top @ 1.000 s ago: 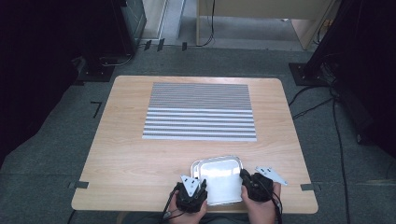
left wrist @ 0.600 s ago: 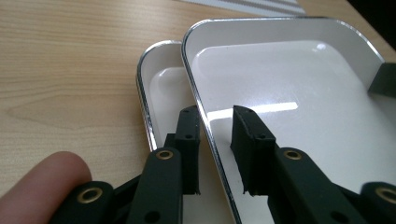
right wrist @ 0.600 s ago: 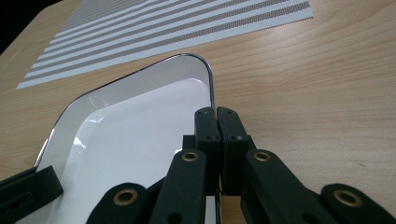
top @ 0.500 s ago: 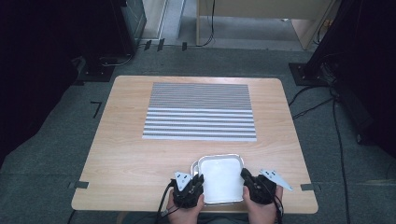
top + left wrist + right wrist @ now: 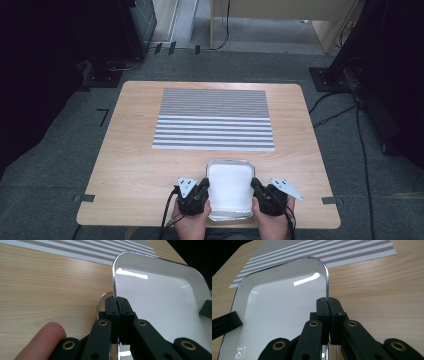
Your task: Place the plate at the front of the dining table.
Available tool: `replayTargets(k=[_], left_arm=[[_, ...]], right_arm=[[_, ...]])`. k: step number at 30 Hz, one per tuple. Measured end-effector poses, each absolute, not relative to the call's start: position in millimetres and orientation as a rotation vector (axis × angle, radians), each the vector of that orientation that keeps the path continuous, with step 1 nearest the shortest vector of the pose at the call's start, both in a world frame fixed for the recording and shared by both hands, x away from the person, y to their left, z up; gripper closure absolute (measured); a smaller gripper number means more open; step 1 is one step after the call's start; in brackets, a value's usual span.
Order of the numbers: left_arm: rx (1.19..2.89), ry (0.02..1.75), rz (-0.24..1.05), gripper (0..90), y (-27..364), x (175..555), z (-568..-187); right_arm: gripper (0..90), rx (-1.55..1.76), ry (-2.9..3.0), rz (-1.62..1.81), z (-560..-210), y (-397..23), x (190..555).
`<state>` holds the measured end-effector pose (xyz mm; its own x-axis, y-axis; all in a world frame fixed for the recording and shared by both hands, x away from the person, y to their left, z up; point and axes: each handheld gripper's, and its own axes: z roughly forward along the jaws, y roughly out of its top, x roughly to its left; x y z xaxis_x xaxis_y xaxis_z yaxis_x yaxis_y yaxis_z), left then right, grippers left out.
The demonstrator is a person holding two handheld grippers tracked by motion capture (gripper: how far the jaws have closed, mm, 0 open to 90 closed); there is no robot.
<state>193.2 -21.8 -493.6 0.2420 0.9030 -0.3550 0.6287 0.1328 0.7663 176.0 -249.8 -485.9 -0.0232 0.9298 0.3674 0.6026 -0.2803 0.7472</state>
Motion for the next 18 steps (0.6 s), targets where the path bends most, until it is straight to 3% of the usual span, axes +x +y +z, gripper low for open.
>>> replayTargets(k=[18], left_arm=[[1.541, 1.481, 0.397, 89.4, -4.6, 222.7, -481.6]], right_arm=[[89.7, 1.820, 1.622, 1.202, -471.4, -229.2, 212.7]])
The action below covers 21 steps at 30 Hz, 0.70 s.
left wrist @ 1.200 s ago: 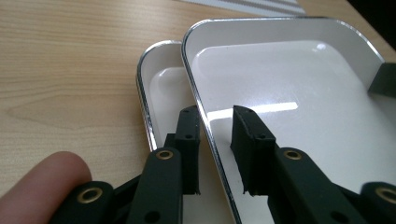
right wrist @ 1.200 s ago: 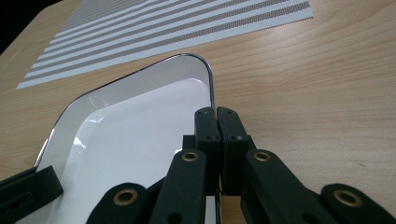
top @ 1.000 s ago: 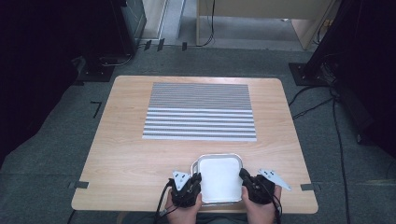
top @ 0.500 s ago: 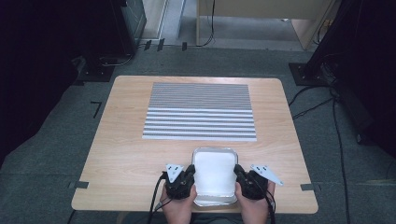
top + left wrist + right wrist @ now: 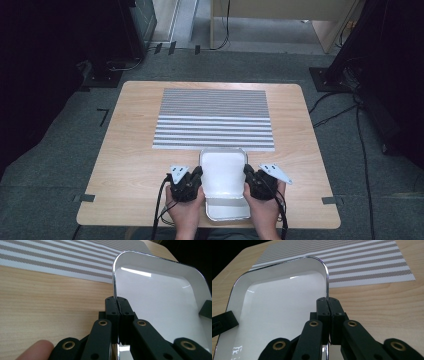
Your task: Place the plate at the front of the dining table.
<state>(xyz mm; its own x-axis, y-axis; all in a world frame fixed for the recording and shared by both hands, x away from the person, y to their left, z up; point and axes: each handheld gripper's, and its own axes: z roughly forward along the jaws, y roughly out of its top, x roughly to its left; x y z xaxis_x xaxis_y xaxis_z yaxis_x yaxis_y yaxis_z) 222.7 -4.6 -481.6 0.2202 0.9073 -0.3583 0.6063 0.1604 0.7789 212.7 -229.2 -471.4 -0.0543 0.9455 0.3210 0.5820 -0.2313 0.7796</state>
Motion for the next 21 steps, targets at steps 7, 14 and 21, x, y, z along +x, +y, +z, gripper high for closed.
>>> replayTargets(k=[7, 14, 21], left_arm=[[1.538, 1.477, 0.404, 89.5, 1.1, 243.6, -472.6], [1.530, 1.481, 0.395, 89.5, 7.9, 269.3, -462.7], [1.527, 1.498, 0.385, 89.6, 13.4, 303.0, -459.1]], right_arm=[[89.6, 1.819, 1.627, 1.207, -463.8, -225.0, 231.6], [89.7, 1.810, 1.630, 1.220, -453.8, -219.8, 256.4], [89.6, 1.804, 1.645, 1.201, -447.4, -212.9, 289.6]])
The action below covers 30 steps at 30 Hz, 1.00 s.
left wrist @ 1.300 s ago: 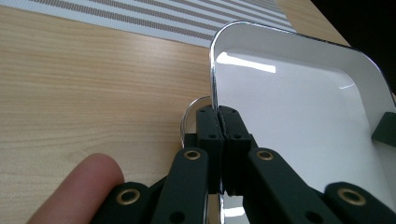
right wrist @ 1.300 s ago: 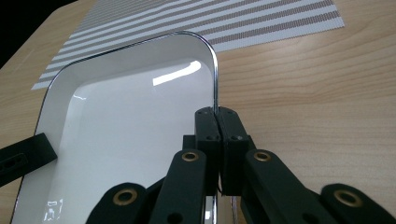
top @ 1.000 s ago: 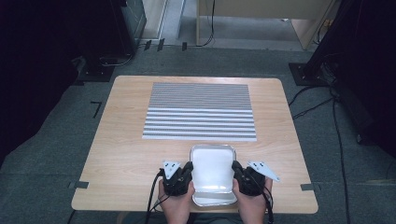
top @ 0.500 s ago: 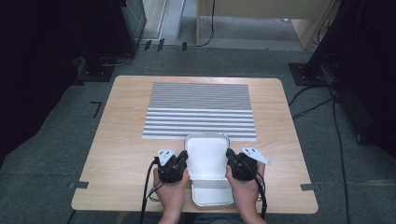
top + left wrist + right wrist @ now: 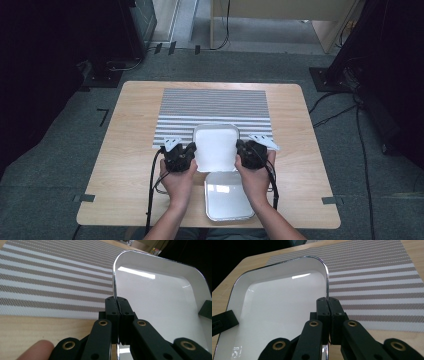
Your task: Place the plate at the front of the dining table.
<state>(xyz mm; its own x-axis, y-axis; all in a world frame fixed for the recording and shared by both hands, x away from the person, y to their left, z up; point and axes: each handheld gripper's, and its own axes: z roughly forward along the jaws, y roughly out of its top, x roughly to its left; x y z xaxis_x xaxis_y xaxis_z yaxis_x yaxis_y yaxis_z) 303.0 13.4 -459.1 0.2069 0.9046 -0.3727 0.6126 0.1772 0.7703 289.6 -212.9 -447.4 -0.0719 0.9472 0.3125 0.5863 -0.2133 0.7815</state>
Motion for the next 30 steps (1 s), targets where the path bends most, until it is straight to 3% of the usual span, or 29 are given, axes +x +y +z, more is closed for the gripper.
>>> replayTargets(k=[8, 16, 30], left_arm=[[1.535, 1.511, 0.402, 89.5, 15.4, 344.4, -459.1], [1.508, 1.550, 0.315, 89.8, 21.7, 379.2, -457.5], [1.539, 1.555, 0.334, 89.7, 22.3, 431.5, -466.3]], right_arm=[[89.3, 1.791, 1.674, 1.127, -445.4, -204.1, 341.5], [89.2, 1.796, 1.676, 1.109, -445.0, -201.2, 367.8], [89.1, 1.799, 1.683, 1.081, -450.4, -197.6, 420.0]])
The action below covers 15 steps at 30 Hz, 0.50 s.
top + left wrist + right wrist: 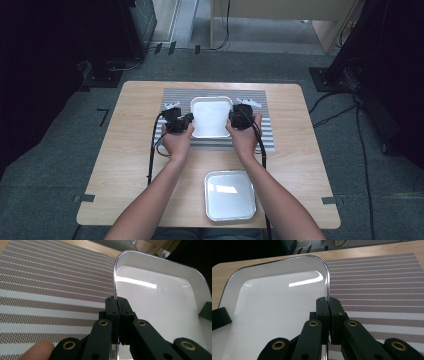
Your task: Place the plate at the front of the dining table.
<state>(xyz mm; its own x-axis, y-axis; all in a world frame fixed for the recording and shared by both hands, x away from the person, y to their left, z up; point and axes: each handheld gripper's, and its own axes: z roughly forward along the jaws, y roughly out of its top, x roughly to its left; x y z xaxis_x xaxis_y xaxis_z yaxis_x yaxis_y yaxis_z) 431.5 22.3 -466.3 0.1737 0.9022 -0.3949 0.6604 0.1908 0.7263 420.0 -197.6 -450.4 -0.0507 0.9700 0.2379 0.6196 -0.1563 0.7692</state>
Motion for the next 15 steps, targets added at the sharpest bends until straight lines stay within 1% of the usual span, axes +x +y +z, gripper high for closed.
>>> replayTargets(k=[5, 10, 15], left_arm=[[1.552, 1.587, 0.315, 89.7, 22.5, 447.8, -469.1], [1.589, 1.599, 0.347, 89.7, 20.6, 463.6, -468.2], [1.593, 1.622, 0.327, 89.8, 22.1, 480.3, -468.8]], right_arm=[[88.6, 1.789, 1.718, 1.047, -455.8, -195.4, 437.1], [88.5, 1.830, 1.724, 1.074, -462.6, -197.8, 452.4], [88.0, 1.819, 1.753, 1.094, -468.1, -198.6, 471.5]])
